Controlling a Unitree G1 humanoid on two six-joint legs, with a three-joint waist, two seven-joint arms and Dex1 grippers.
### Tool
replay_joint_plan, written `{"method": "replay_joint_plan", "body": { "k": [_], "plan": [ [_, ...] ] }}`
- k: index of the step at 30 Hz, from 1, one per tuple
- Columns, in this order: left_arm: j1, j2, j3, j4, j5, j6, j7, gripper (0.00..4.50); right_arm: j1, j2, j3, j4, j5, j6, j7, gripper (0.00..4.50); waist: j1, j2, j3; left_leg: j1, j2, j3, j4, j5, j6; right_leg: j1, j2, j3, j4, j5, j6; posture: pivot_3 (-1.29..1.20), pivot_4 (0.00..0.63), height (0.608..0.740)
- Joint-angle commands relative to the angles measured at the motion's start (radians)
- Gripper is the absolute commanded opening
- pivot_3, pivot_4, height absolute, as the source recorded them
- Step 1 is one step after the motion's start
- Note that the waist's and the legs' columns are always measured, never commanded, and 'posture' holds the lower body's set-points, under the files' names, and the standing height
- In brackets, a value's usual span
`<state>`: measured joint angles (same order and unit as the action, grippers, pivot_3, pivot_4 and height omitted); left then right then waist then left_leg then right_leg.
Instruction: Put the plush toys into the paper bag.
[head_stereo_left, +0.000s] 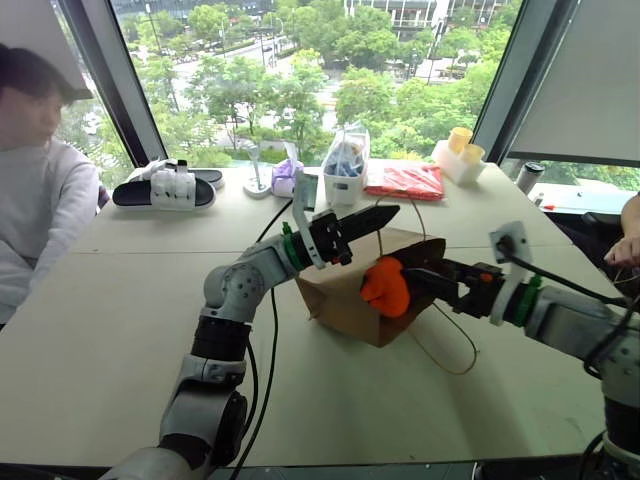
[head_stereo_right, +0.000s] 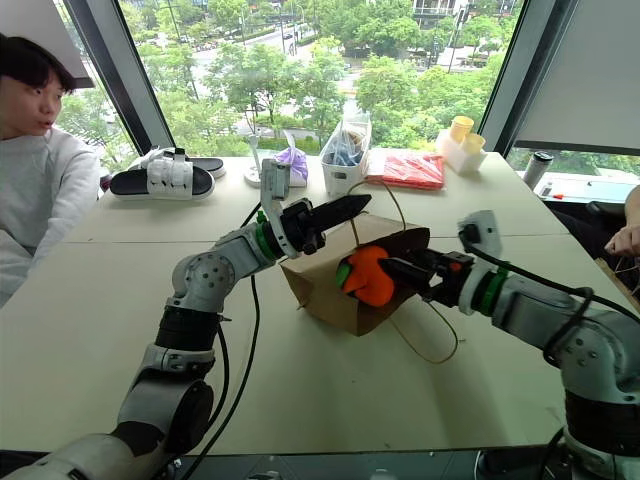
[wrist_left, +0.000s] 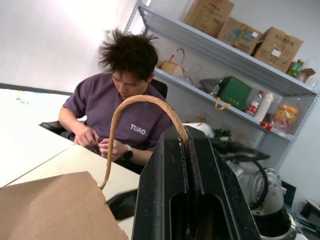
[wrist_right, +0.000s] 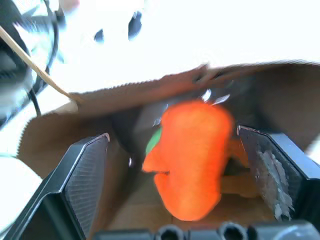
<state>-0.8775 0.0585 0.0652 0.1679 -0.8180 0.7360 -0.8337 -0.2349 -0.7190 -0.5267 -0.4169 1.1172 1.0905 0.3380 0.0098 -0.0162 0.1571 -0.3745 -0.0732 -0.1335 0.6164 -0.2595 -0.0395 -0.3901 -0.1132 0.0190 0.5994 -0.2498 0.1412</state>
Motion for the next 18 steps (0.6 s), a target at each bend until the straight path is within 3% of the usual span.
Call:
{"method": "replay_joint_plan", "body": {
  "k": [1,7,18],
  "plan": [
    [-0.033,0.004,0.04,0.0,-0.022,-0.017,0.0,0.0,0.175,-0.001,-0.137,-0.079,0.028,-0.006,-0.011,4.45,0.004,0.0,0.0,0.0,0.0,0.0,0.0,0.0,0.0,0.0,0.0,0.0,0.0,0.0,0.0,0.0,0.15,0.74],
    [-0.044,0.002,0.048,0.025,-0.014,-0.023,-0.014,0.0,0.376,0.111,-0.228,-0.084,0.124,-0.061,-0.059,4.45,-0.001,0.001,0.0,0.001,0.0,0.002,0.001,0.0,0.0,0.001,0.0,0.001,0.0,0.0,0.0,0.0,0.15,0.74],
    [-0.047,-0.004,0.046,0.04,-0.007,-0.034,-0.025,0.0,0.497,0.327,-0.156,-0.015,0.217,-0.161,-0.171,4.45,0.001,0.001,-0.001,0.001,0.001,0.001,0.0,0.0,0.0,0.001,0.0,0.002,0.0,0.0,0.0,0.0,0.15,0.74]
  ]
}}
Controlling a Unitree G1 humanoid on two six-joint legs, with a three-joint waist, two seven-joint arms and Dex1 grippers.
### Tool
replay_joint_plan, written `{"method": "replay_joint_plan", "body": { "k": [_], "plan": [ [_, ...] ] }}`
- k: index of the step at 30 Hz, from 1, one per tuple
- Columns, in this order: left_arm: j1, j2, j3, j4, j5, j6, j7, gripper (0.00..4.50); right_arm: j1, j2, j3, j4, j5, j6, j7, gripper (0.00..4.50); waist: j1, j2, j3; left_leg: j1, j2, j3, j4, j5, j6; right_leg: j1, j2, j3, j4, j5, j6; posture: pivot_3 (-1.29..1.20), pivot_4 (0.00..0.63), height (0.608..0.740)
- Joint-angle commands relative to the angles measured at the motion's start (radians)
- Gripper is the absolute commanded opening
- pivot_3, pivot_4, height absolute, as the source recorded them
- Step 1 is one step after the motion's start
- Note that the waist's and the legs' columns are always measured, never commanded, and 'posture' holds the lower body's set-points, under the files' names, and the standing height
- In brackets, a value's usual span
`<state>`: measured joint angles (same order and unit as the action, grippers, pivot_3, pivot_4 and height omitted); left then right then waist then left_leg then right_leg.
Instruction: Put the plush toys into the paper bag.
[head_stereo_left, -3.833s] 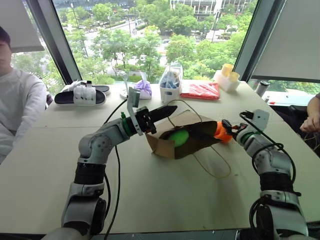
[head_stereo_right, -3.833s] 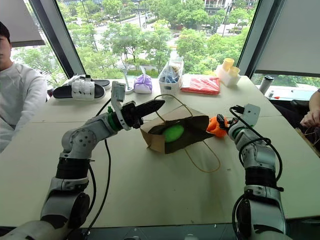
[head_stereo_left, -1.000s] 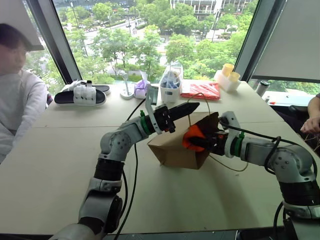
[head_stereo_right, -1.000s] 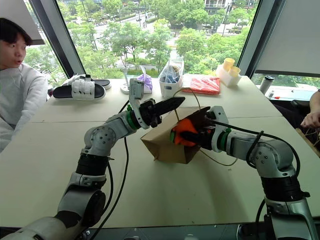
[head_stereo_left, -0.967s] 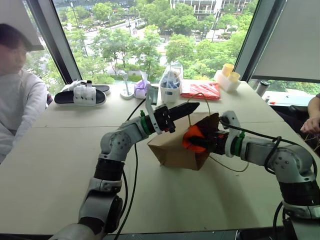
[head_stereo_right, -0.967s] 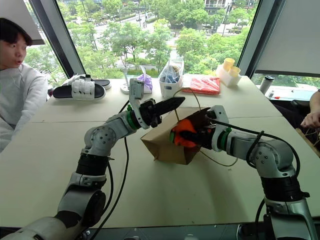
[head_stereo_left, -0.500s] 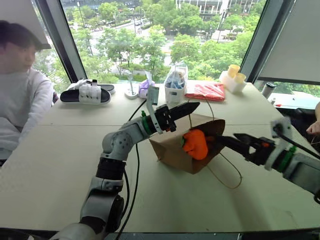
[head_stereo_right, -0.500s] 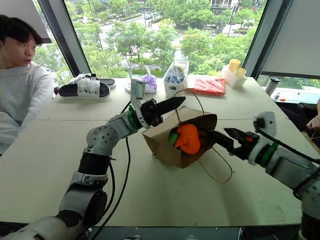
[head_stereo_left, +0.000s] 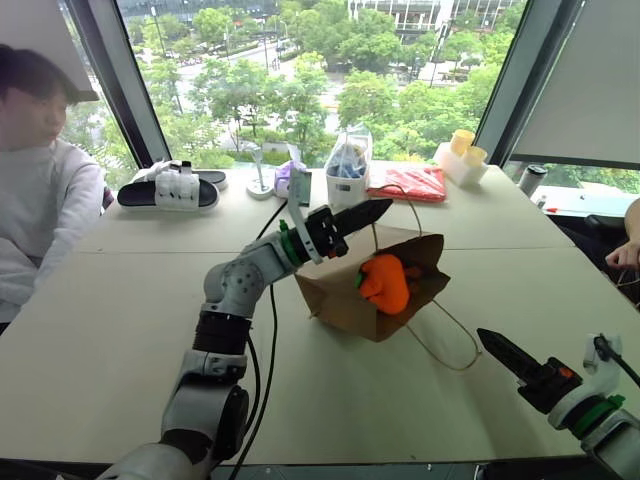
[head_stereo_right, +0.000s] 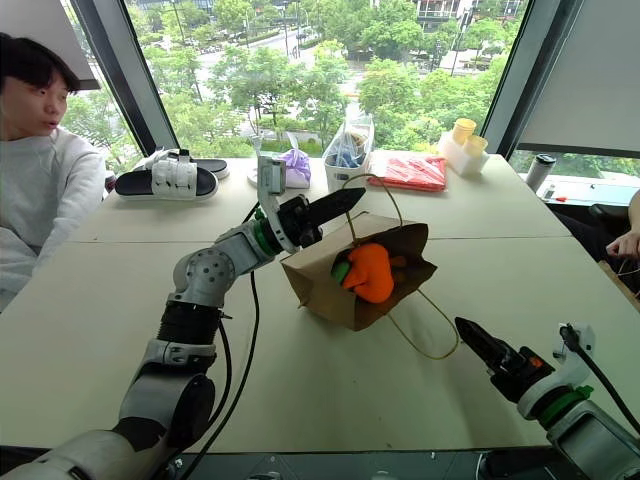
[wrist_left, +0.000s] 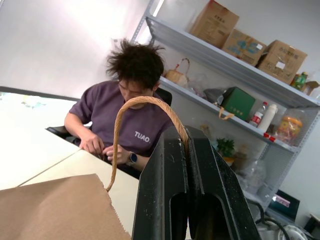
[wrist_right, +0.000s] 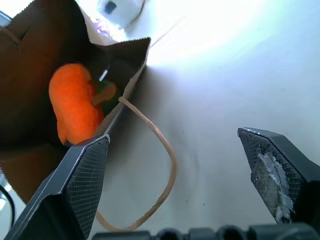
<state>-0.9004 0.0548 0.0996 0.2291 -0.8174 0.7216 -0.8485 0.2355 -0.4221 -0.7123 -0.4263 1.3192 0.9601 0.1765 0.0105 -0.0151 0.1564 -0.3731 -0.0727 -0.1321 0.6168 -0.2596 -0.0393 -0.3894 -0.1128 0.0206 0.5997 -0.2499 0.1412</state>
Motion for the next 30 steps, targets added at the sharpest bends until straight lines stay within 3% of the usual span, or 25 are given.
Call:
{"method": "replay_joint_plan", "body": {
  "k": [1,10,11,13,15,20,25,30],
  "plan": [
    [-0.022,0.0,0.011,-0.025,-0.009,-0.019,-0.008,0.0,0.037,0.046,0.047,-0.004,0.015,-0.037,-0.011,4.45,0.001,0.0,0.0,0.0,0.0,0.0,0.0,0.0,0.0,0.0,0.0,0.0,0.0,0.0,0.0,0.0,0.15,0.74],
    [-0.007,-0.006,0.012,-0.046,-0.014,-0.02,0.008,0.0,0.02,0.094,0.178,0.015,0.025,-0.078,-0.031,4.45,0.0,0.0,0.0,0.0,0.0,-0.001,0.0,0.0,0.0,0.0,0.0,0.0,0.0,0.0,0.0,0.0,0.15,0.74],
    [-0.006,-0.006,0.012,-0.049,-0.014,-0.02,0.009,0.0,0.013,0.1,0.184,0.017,0.031,-0.085,-0.033,4.24,0.0,0.0,0.0,0.0,0.0,-0.001,0.0,0.0,0.0,0.0,0.0,0.0,0.0,0.0,0.0,0.0,0.15,0.74],
    [-0.003,-0.008,0.012,-0.054,-0.014,-0.021,0.013,0.0,0.005,0.112,0.182,0.023,0.05,-0.104,-0.04,3.66,0.001,0.0,0.0,0.0,0.0,-0.001,0.0,0.0,0.0,0.0,0.0,0.0,0.0,0.0,0.0,0.0,0.15,0.74],
    [-0.001,-0.009,0.011,-0.058,-0.013,-0.021,0.016,0.0,0.003,0.115,0.178,0.022,0.07,-0.119,-0.044,2.76,0.001,0.0,0.0,0.0,0.0,-0.001,0.0,0.0,0.0,0.0,0.0,0.0,0.0,0.0,0.0,0.0,0.15,0.74],
    [0.003,-0.007,0.01,-0.063,-0.015,-0.019,0.019,0.0,0.013,0.101,0.176,0.0,0.104,-0.146,-0.036,0.19,0.001,0.0,0.0,0.0,0.0,-0.001,0.0,0.0,0.0,0.0,0.0,0.0,0.0,0.0,0.0,0.0,0.15,0.74],
    [-0.006,-0.005,0.011,-0.066,-0.019,-0.014,0.021,0.0,0.017,0.068,0.154,-0.051,0.164,-0.178,-0.015,0.08,0.001,0.0,0.0,0.0,0.0,0.0,0.0,0.0,0.0,0.0,0.0,0.0,0.0,0.0,0.0,0.0,0.15,0.74],
    [-0.06,0.017,0.083,-0.079,-0.097,0.032,0.057,0.0,-0.135,-0.064,0.049,-0.163,0.432,-0.287,-0.056,0.08,-0.007,0.001,0.001,0.0,0.0,-0.001,0.001,0.0,0.0,0.0,0.0,0.001,0.0,0.0,0.0,0.0,0.15,0.74]
  ]
}}
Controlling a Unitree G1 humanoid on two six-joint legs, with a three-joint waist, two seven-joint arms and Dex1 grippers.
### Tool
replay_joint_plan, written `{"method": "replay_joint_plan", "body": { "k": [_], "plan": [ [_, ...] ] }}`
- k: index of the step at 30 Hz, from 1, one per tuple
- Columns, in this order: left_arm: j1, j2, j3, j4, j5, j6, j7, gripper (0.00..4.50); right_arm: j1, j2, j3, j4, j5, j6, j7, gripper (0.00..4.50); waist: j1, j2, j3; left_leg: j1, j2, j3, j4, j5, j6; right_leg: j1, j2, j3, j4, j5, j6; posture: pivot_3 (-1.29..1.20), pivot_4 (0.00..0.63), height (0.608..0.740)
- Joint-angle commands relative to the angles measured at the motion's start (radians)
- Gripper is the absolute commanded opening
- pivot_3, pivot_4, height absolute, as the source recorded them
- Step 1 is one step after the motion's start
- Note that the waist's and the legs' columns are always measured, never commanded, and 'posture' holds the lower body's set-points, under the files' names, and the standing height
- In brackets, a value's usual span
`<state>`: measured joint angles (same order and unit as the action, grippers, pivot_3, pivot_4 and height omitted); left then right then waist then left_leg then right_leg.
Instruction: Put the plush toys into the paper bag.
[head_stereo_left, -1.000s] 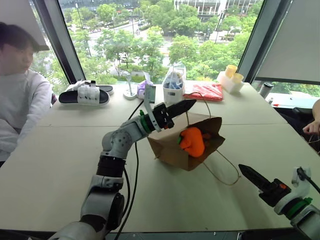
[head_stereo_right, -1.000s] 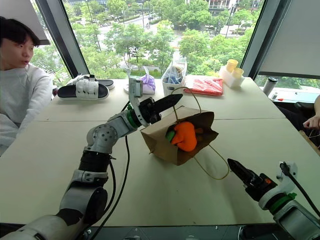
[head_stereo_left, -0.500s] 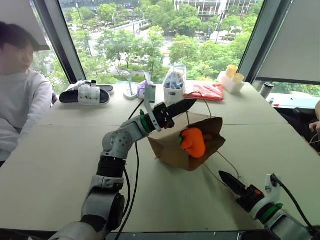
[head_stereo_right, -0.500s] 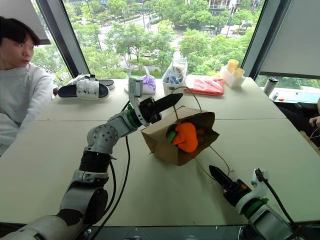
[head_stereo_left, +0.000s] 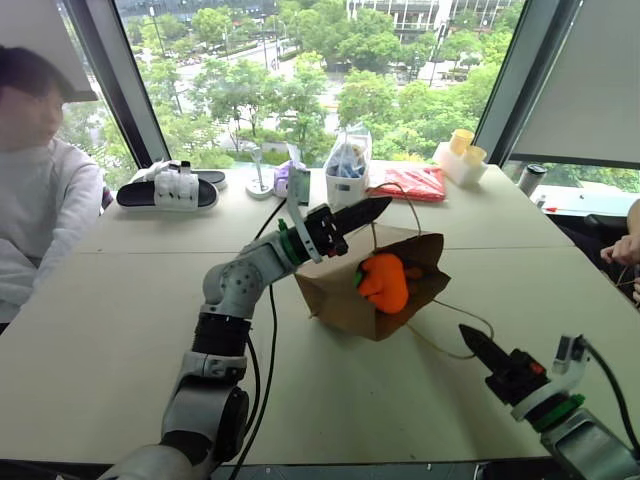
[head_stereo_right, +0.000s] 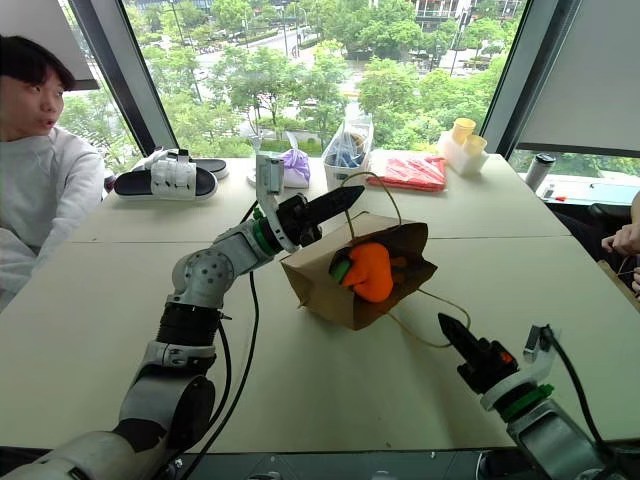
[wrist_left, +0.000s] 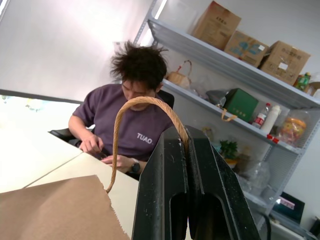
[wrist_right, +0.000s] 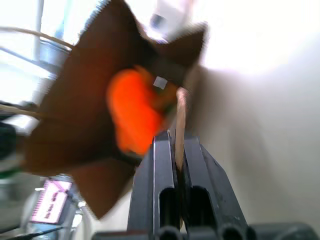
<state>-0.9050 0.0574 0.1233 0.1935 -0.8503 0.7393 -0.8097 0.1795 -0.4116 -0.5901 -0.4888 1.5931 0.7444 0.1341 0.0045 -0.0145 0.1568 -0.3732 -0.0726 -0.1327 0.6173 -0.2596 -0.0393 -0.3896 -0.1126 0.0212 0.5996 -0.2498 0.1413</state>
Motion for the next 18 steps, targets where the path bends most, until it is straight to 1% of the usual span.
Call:
{"method": "replay_joint_plan", "body": {
  "k": [1,4,8,13,17,18],
  "plan": [
    [-0.06,0.021,0.066,-0.037,-0.068,0.017,0.019,0.0,-0.106,-0.104,-0.074,-0.106,0.187,-0.081,-0.026,0.08,0.0,0.0,0.0,0.0,0.0,0.0,0.0,0.0,0.0,0.0,0.0,0.0,0.0,0.0,0.0,0.0,0.15,0.74],
    [-0.071,0.039,0.082,0.004,-0.062,0.013,0.019,0.0,-0.196,-0.187,-0.048,-0.11,0.241,-0.104,-0.058,0.08,0.003,-0.001,0.0,0.001,0.001,-0.001,-0.001,0.0,0.0,0.001,0.001,-0.003,0.0,0.0,0.0,0.0,0.15,0.74],
    [-0.078,0.048,0.071,0.068,-0.016,-0.022,0.013,0.0,-0.243,-0.225,0.007,-0.108,0.245,-0.114,-0.079,0.08,0.009,-0.002,0.0,0.0,0.0,-0.001,0.0,0.0,0.0,0.001,0.001,-0.002,0.0,0.0,0.0,0.0,0.15,0.74],
    [-0.055,0.044,0.037,0.145,0.058,-0.072,-0.008,0.0,-0.211,-0.22,0.08,-0.124,0.192,-0.107,-0.074,0.08,0.009,-0.002,0.0,-0.001,0.0,-0.001,0.0,0.0,0.0,0.001,0.0,-0.002,-0.001,0.0,0.0,0.0,0.15,0.74],
    [-0.029,0.046,0.038,0.189,0.079,-0.086,-0.029,0.0,-0.174,-0.219,0.12,-0.138,0.177,-0.104,-0.067,0.08,0.006,-0.002,0.0,-0.001,0.0,-0.001,0.0,0.0,0.0,0.0,0.0,-0.002,0.0,0.0,0.0,0.0,0.15,0.74],
    [-0.027,0.046,0.043,0.2,0.083,-0.094,-0.032,0.57,-0.171,-0.22,0.128,-0.135,0.173,-0.106,-0.072,0.6,0.005,-0.002,0.0,-0.001,0.0,-0.001,0.0,0.0,0.0,0.0,0.0,-0.002,0.0,0.0,0.0,0.0,0.15,0.74]
  ]
}}
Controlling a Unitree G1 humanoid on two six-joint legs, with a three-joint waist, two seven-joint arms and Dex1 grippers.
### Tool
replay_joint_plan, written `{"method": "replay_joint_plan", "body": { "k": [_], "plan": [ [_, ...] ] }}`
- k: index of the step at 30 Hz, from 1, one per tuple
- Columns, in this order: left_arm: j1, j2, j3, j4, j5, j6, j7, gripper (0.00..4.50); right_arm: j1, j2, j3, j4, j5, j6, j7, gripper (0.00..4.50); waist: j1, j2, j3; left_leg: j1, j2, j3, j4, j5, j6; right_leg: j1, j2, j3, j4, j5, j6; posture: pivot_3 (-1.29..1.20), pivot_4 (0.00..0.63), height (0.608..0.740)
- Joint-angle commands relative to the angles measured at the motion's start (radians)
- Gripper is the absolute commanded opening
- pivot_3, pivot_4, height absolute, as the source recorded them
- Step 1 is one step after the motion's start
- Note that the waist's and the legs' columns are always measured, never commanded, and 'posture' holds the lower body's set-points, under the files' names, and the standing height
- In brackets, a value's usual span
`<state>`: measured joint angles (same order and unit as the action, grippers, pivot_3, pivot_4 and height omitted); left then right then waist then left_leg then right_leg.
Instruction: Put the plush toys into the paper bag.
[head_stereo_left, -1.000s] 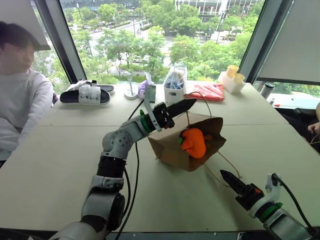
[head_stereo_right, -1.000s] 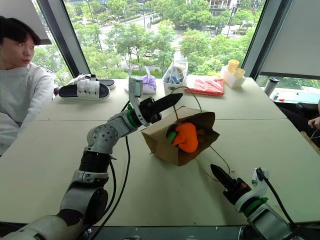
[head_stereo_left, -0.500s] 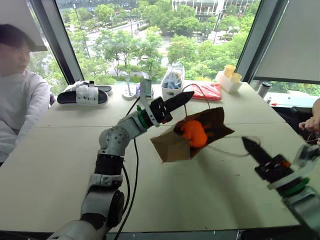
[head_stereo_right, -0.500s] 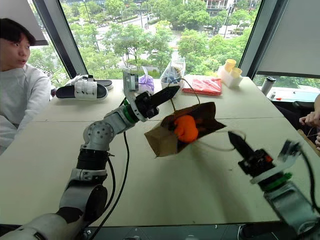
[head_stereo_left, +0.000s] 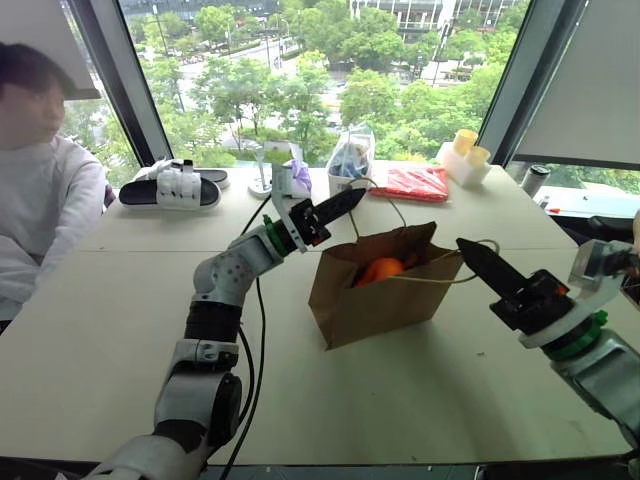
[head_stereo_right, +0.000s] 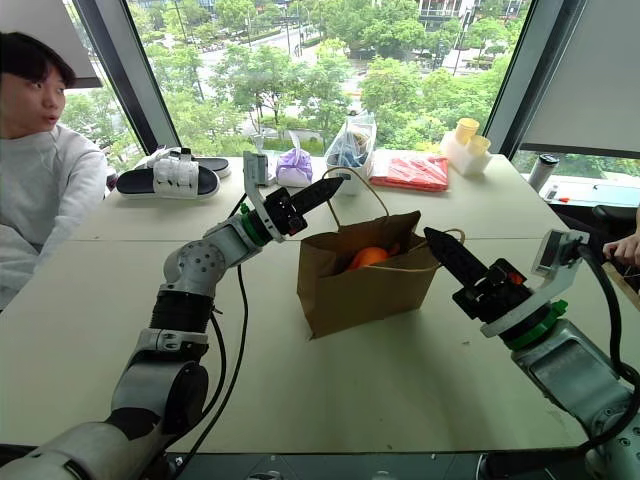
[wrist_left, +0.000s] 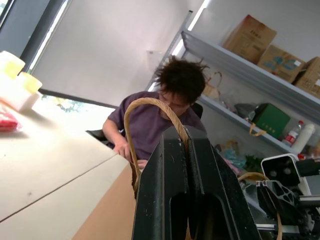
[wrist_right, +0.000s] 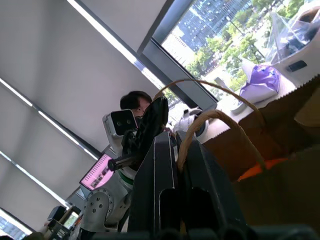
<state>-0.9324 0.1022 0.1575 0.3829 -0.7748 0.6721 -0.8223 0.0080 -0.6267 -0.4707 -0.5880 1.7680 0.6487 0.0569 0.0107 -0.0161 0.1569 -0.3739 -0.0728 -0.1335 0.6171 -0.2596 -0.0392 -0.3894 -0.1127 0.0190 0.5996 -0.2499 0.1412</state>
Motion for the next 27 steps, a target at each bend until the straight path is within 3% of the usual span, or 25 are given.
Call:
{"method": "replay_joint_plan", "body": {
  "k": [1,8,18,22,25,27],
  "plan": [
    [0.002,0.002,0.013,0.02,0.013,-0.033,-0.018,0.87,0.001,-0.005,0.018,-0.029,-0.009,-0.014,-0.007,0.91,-0.002,0.0,0.0,0.0,0.0,0.0,0.0,0.0,0.0,0.0,0.0,0.0,0.0,0.0,0.0,0.0,0.15,0.74],
    [0.001,0.007,0.035,0.029,-0.002,-0.019,-0.026,4.38,0.0,0.001,0.033,-0.028,-0.039,-0.032,0.014,4.44,0.001,0.0,0.0,0.0,0.0,0.0,0.0,0.0,0.0,0.0,0.0,0.0,0.0,0.0,0.0,0.0,0.15,0.74],
    [0.073,0.127,0.084,-0.151,-0.101,0.149,-0.023,4.47,0.199,-0.019,-0.101,-0.066,-0.017,-0.024,0.164,4.5,-0.006,0.0,0.0,0.001,0.0,0.0,-0.001,0.0,0.0,0.0,0.0,0.001,0.0,0.0,0.0,0.0,0.15,0.74],
    [0.139,0.221,0.118,-0.253,-0.148,0.228,-0.01,4.47,0.279,-0.048,-0.046,-0.076,-0.097,0.03,0.202,4.5,-0.007,0.0,0.0,0.002,0.001,0.0,0.0,0.0,0.0,0.0,0.0,0.001,0.002,0.0,0.0,0.0,0.15,0.74],
    [0.241,0.314,0.128,-0.34,-0.156,0.268,-0.022,4.5,0.223,-0.036,0.086,-0.093,-0.173,0.046,0.181,3.7,-0.023,0.001,0.0,0.002,0.001,-0.001,-0.001,0.0,0.0,0.0,0.0,0.001,0.002,0.0,0.0,0.0,0.15,0.74],
    [0.273,0.33,0.139,-0.358,-0.167,0.272,-0.005,4.5,0.178,-0.014,0.143,-0.084,-0.204,0.04,0.175,2.62,-0.022,0.001,0.0,0.002,0.001,-0.002,-0.001,0.0,0.0,-0.001,0.0,0.003,0.003,0.0,0.0,0.0,0.15,0.74]
  ]
}}
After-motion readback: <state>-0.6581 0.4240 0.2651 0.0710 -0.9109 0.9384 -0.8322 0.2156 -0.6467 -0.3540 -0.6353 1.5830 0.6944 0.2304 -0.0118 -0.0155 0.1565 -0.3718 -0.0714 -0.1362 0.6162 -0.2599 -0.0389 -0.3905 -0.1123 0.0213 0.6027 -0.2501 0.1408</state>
